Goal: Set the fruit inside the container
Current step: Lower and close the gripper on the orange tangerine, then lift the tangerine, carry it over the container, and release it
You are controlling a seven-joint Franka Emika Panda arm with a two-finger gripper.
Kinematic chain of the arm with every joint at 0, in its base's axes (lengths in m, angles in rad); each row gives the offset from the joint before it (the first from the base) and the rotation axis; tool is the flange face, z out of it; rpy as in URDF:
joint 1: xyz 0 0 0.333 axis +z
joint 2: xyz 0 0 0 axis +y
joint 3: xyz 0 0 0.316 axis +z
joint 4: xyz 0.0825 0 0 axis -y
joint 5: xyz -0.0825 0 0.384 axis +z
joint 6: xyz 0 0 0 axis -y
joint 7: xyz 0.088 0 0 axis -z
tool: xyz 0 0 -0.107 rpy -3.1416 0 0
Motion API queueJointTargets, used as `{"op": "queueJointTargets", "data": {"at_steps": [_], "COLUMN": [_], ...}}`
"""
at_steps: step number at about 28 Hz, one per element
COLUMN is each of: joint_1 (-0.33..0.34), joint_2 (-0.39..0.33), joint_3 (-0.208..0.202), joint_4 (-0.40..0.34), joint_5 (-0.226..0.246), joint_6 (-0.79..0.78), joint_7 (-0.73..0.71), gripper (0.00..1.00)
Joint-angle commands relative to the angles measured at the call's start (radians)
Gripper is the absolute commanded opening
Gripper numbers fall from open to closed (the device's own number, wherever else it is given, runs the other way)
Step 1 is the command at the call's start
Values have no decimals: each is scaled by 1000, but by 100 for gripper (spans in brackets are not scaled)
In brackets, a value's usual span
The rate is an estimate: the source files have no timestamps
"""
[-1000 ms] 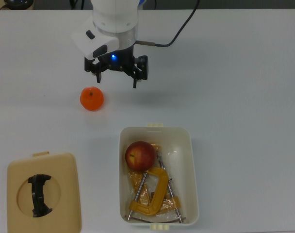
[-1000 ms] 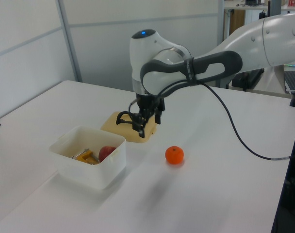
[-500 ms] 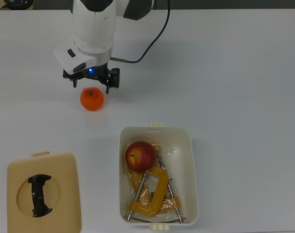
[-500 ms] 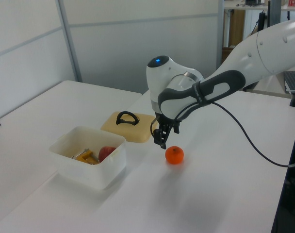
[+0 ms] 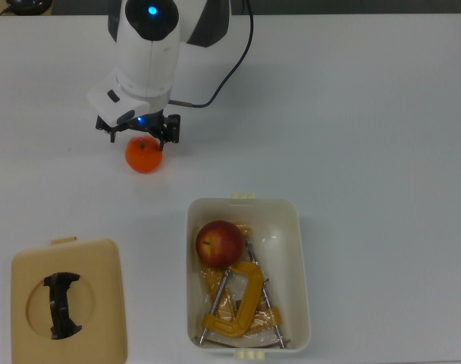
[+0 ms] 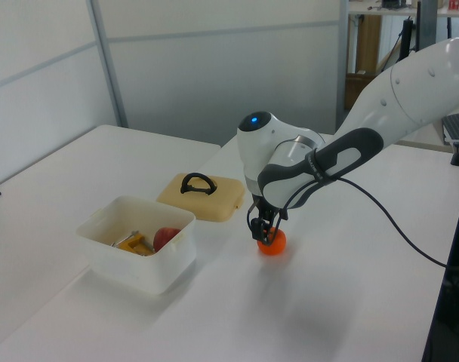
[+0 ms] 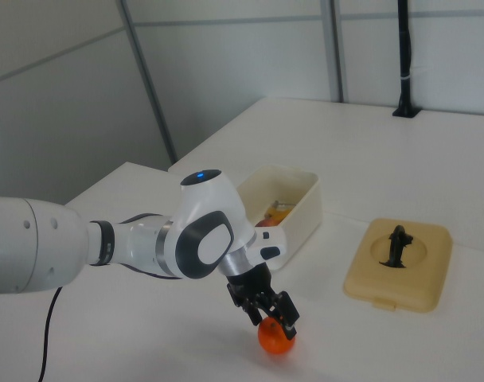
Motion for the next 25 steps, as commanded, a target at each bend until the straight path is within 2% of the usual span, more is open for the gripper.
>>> {"op": "queueJointTargets", "data": {"at_steps": [1, 7, 8, 9, 10, 12, 13, 16, 18, 19, 20, 23, 24, 25], "joint_1": [5, 5, 5, 5, 5, 5, 5, 5, 5, 5, 5, 11, 17, 18], "joint_2": [25, 70, 76, 77, 77, 76, 70, 45, 12, -20, -36, -71, -79, -79], "joint_3": [-7, -7, -7, -5, -5, -5, -5, -5, -7, -7, -7, -7, -7, -4], "joint_4": [-18, -18, -17, -17, -15, -11, -3, 20, 34, 48, 60, 97, 136, 159], "joint_5": [-20, -73, -96, -105, -110, -110, -101, -95, -64, -2, 32, 114, 153, 172], "joint_6": [58, 93, 99, 99, 99, 99, 98, 95, 89, 87, 86, 81, 63, 54], "joint_7": [-10, 37, 68, 80, 88, 94, 109, 135, 135, 134, 131, 134, 141, 154], "gripper": [100, 100, 88, 78, 64, 19, 0, 0, 0, 0, 0, 0, 0, 0]}}
